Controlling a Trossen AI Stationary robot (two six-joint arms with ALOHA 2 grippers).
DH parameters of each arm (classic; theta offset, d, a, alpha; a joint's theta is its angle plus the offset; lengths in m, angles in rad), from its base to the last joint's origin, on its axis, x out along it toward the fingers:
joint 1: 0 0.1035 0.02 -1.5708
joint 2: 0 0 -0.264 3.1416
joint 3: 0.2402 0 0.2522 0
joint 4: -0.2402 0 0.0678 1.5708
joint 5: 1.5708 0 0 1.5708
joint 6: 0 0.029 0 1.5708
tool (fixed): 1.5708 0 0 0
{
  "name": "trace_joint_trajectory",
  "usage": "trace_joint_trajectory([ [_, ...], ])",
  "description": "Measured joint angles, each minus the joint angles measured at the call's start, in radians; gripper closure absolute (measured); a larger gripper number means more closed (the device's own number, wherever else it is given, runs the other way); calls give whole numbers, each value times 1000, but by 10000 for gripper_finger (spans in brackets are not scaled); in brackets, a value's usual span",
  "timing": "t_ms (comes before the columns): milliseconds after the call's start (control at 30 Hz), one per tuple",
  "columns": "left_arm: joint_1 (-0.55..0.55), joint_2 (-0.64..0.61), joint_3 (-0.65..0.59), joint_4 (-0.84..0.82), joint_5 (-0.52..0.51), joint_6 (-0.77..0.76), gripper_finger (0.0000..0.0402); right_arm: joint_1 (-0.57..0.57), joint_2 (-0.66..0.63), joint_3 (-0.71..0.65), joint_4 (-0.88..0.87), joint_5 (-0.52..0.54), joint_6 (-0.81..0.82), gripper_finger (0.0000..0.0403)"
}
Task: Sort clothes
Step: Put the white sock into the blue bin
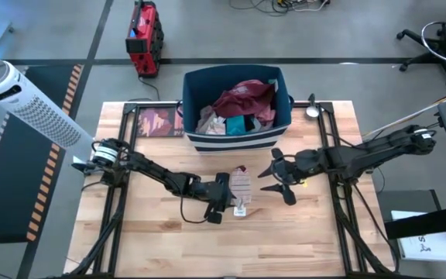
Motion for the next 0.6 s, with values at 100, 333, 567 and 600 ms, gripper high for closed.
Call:
trace_joint_trajectory([
  [100,0,6,0,2,-1,0,273,2,22,-5,14,-2,0,213],
  [333,8,6,0,6,-2,0,241,11,51,-5,27,-2,2,213],
  [567,34,6,0,20,1,-6,215,23,47,-5,46,-2,0,218],
  [600,38,6,0,22,14,-9,214,25,47,-5,48,-2,0,218],
])
